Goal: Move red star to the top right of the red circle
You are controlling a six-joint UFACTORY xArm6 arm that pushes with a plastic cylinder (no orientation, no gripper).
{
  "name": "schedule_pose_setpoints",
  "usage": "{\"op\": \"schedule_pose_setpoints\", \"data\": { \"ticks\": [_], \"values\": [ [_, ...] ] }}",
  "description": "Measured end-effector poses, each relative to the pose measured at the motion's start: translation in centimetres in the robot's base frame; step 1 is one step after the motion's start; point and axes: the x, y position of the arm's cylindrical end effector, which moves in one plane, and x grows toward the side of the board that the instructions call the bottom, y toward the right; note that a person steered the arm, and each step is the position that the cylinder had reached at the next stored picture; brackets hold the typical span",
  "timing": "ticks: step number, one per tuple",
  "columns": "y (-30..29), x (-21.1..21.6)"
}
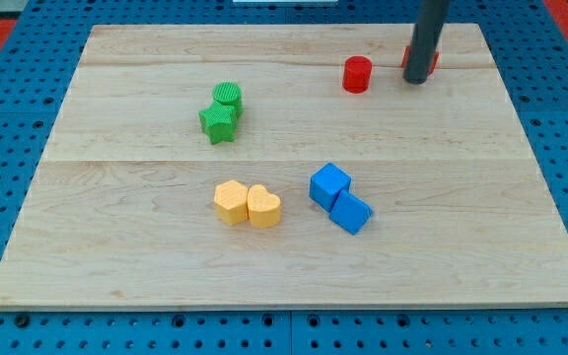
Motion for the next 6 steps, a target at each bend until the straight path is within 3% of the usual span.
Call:
{"op": "schedule_pose_setpoints", "data": {
  "ticks": [1, 2, 3, 5, 6],
  "values": [
    [1.0, 2.8],
    [4.1, -0.2],
    [1.6, -2.9],
    [3.5, -0.2],
    [-0.3, -0.1]
  ]
}}
